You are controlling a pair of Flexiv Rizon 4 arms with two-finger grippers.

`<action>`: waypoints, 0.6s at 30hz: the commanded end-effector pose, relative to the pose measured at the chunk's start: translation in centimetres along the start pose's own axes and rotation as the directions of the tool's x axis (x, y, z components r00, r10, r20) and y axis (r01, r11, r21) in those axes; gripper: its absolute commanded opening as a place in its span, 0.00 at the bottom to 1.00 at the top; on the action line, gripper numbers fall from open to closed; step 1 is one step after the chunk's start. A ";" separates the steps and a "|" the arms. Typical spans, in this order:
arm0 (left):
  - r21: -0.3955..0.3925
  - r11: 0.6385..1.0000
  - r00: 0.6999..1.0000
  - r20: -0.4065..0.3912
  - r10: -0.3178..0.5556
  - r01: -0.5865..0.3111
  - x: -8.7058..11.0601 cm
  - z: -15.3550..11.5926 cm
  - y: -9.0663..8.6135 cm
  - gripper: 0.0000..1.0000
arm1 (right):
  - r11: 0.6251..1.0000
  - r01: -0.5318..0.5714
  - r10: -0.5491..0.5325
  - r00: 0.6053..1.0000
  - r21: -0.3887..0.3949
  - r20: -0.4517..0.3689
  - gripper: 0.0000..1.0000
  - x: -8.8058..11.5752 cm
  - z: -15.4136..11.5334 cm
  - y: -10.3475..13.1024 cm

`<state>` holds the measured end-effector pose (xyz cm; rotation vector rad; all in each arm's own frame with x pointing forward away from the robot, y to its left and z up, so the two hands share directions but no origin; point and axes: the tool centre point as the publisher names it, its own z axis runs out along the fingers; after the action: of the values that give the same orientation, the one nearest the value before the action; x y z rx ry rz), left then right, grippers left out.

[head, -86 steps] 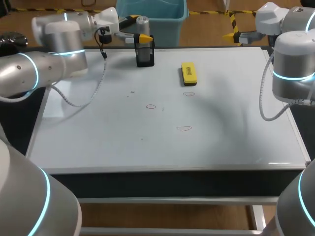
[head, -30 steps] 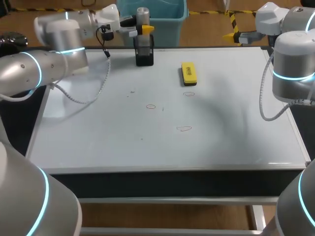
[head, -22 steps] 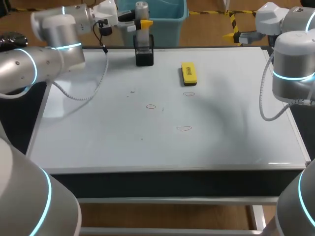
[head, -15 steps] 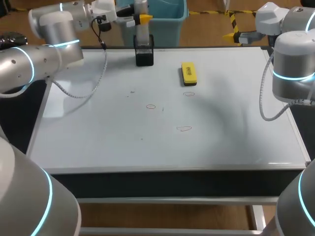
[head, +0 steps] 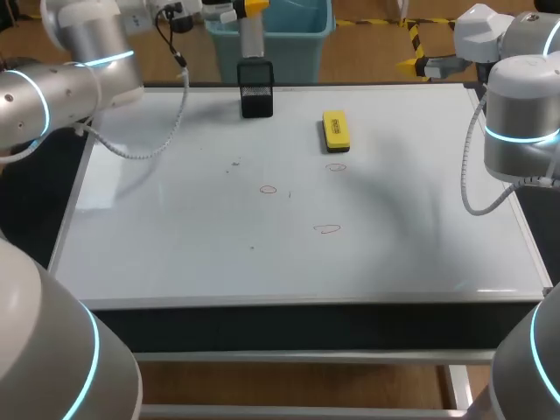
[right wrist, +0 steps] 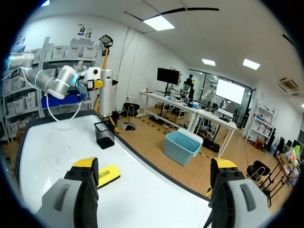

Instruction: Pick up the inspection probe, press it on each red-marked spot on the whiteboard one by one, put down the probe, pick up the eraser, and wipe off all the red marks.

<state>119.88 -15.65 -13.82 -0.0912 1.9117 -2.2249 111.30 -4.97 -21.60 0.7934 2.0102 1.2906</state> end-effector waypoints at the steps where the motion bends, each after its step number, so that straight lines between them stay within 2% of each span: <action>1: -0.014 1.000 1.000 0.012 0.001 -0.001 1.4 -0.9 -1.5 0.00 | 1.000 0.000 0.000 1.000 0.001 -0.001 1.00 0.0 0.0 0.0; 9: -0.053 0.998 1.000 0.012 -0.018 0.019 3.8 -3.0 -1.8 0.00 | 1.000 0.000 0.000 1.000 0.001 -0.001 1.00 0.0 0.0 0.0; 18: -0.032 0.999 0.999 0.012 -0.036 0.037 6.2 -5.2 -1.3 0.00 | 1.000 0.000 0.000 1.000 0.001 -0.001 1.00 0.0 0.0 0.0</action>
<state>114.33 -12.16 -13.77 -0.1051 1.9789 -2.2342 111.30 -4.97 -21.60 0.7933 2.0102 1.2906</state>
